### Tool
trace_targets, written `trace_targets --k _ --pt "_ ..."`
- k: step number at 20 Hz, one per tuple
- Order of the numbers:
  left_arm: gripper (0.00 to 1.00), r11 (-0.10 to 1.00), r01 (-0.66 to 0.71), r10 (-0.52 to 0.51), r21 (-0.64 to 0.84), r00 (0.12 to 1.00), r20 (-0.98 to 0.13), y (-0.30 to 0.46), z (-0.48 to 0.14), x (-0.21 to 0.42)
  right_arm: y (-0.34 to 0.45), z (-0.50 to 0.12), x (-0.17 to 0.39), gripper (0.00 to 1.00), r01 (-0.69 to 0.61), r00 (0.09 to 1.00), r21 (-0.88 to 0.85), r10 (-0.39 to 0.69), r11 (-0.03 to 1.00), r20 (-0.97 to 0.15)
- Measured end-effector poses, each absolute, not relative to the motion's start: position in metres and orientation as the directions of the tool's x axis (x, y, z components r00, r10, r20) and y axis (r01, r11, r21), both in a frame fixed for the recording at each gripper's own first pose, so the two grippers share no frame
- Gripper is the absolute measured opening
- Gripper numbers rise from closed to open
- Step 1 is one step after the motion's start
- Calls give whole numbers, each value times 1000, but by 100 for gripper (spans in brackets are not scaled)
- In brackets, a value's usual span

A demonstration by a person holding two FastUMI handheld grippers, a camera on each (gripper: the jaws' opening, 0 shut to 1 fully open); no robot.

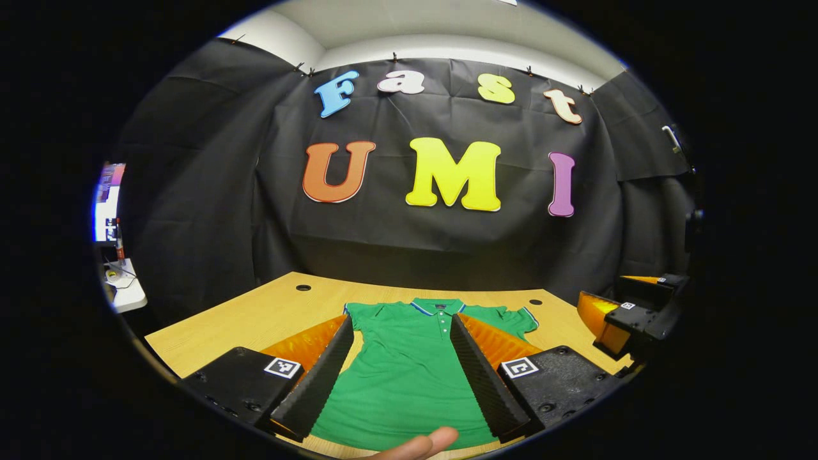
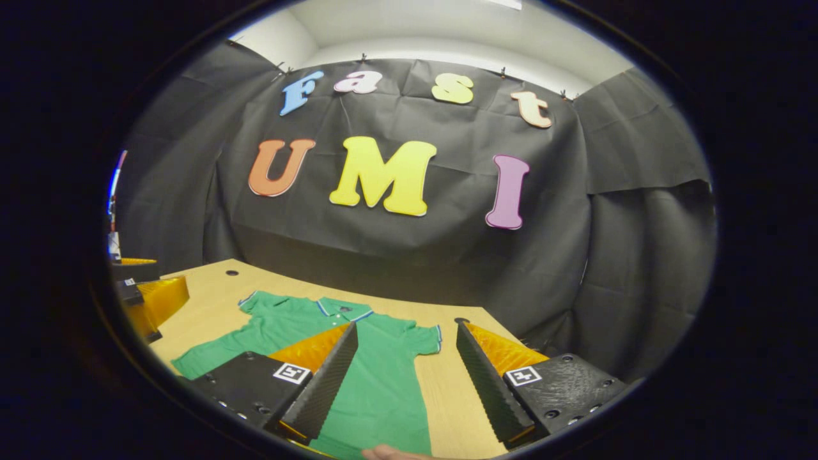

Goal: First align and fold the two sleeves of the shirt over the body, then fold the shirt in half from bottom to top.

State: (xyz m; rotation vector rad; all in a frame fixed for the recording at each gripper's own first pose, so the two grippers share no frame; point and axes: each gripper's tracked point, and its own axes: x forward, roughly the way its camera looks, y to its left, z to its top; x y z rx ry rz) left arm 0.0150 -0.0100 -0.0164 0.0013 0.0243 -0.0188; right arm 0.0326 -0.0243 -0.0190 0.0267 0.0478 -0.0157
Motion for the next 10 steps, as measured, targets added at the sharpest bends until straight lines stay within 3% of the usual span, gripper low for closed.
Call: trace_targets --k 5,10 --pt "98 1000 -4 4 14 1000 -27 -6 -24 33 -63 -20 93 96 79 991 4 -78 997 -108" --pt "98 1000 20 -20 -12 1000 -22 -17 -32 68 -116 -50 190 95 138 955 -18 -137 990 -264"
